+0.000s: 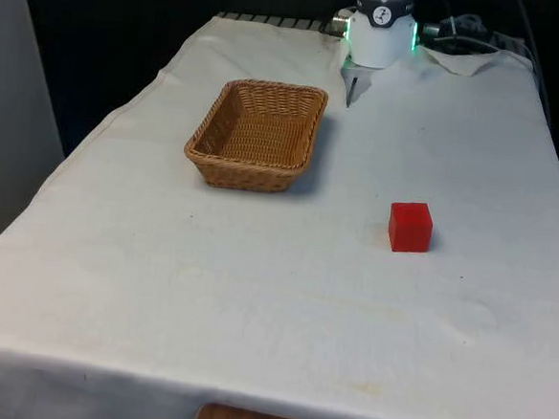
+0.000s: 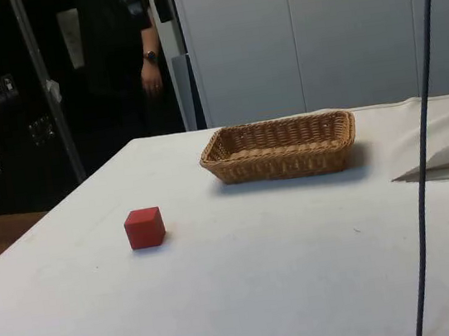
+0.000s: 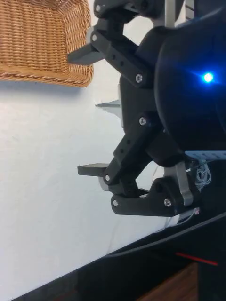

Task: Pick up the cube and place it into the basket.

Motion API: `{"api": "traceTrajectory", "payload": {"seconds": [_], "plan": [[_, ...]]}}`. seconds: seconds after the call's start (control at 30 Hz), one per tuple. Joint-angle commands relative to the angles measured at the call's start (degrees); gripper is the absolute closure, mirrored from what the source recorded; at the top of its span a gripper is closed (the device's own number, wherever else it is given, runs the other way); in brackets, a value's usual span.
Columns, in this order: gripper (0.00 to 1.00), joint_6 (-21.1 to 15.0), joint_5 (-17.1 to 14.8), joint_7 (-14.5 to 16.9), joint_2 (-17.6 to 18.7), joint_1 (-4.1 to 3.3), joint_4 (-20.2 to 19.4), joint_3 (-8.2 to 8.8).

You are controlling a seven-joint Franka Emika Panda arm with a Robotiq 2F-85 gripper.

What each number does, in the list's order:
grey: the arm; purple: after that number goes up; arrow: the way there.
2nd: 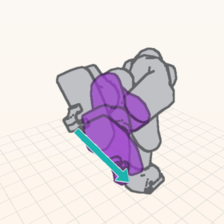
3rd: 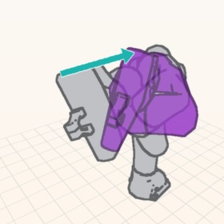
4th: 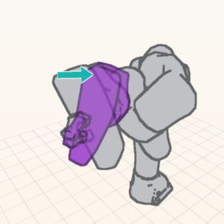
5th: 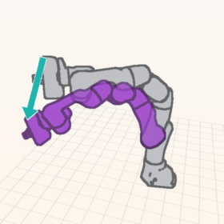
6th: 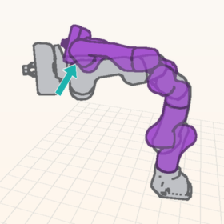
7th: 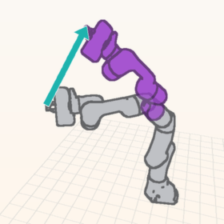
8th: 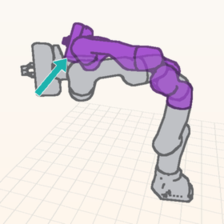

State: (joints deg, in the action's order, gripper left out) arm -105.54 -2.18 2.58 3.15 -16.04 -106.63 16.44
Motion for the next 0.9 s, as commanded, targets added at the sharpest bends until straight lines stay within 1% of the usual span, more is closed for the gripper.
{"api": "traceTrajectory", "payload": {"seconds": [0.0,0.07,0.1,0.13,0.17,0.2,0.43,0.47,0.5,0.53,0.7,0.73,0.77,0.8,0.87], "plan": [[0.0,-0.52,0.34,-0.8,0.4,-0.29,0.23,-0.29],[0.0,-0.69,0.52,-1.09,0.57,-0.34,0.29,-0.52],[0.0,-1.2,0.86,-1.72,0.86,-0.34,0.34,-0.97],[0.0,-1.55,1.03,-2.06,1.03,-0.29,0.34,-1.2],[0.0,-1.15,0.46,-1.38,0.69,-0.06,0.11,-1.2],[0.0,-1.89,1.2,-2.35,1.2,-0.29,0.34,-1.43],[0.0,-5.16,2.23,-4.93,2.75,-0.4,0.06,-3.15],[0.0,-4.64,1.72,-4.3,2.69,-0.17,0.06,-3.21],[0.0,-5.61,2.35,-5.27,3.04,-0.4,0.06,-3.38],[0.0,-6.36,2.58,-5.73,3.61,-0.4,0.11,-3.78],[0.0,-8.31,2.81,-6.7,4.93,-0.46,0.17,-4.47],[0.0,-8.88,2.75,-6.82,5.27,-0.4,0.17,-4.58],[0.0,-8.42,2.35,-6.36,5.04,-0.23,0.06,-4.64],[0.0,-9.34,2.75,-6.93,5.56,-0.4,0.17,-4.64],[0.0,-10.77,2.58,-7.1,6.47,-0.34,0.11,-4.81]]}}
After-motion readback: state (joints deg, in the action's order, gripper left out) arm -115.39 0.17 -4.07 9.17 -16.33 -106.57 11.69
